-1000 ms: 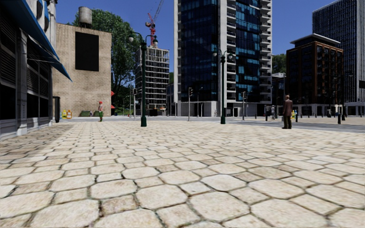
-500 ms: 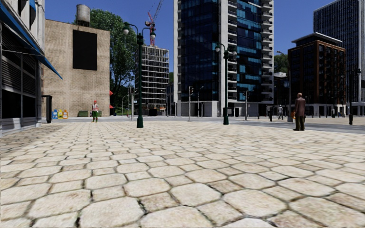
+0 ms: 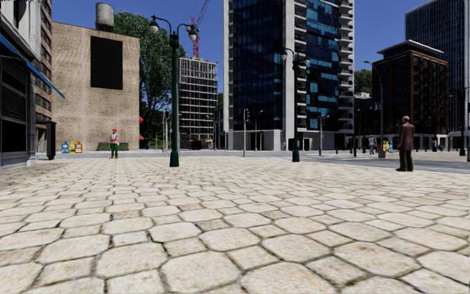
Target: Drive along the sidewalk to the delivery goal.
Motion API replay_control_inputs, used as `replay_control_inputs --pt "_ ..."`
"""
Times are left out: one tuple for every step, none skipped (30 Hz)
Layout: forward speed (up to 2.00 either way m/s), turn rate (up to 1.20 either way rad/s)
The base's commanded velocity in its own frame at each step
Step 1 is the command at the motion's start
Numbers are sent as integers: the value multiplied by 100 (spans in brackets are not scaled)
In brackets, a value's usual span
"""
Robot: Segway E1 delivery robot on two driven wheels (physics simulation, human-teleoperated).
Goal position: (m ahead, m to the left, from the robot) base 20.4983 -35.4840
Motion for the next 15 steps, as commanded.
replay_control_inputs --pt "200 0" --pt "200 0" --pt "200 0" --pt "200 0" --pt "200 0" --pt "200 0" --pt "200 0" --pt "200 0" --pt "200 0" --pt "200 0" --pt "200 0" --pt "200 0" --pt "200 0" --pt "200 0" --pt "200 0"
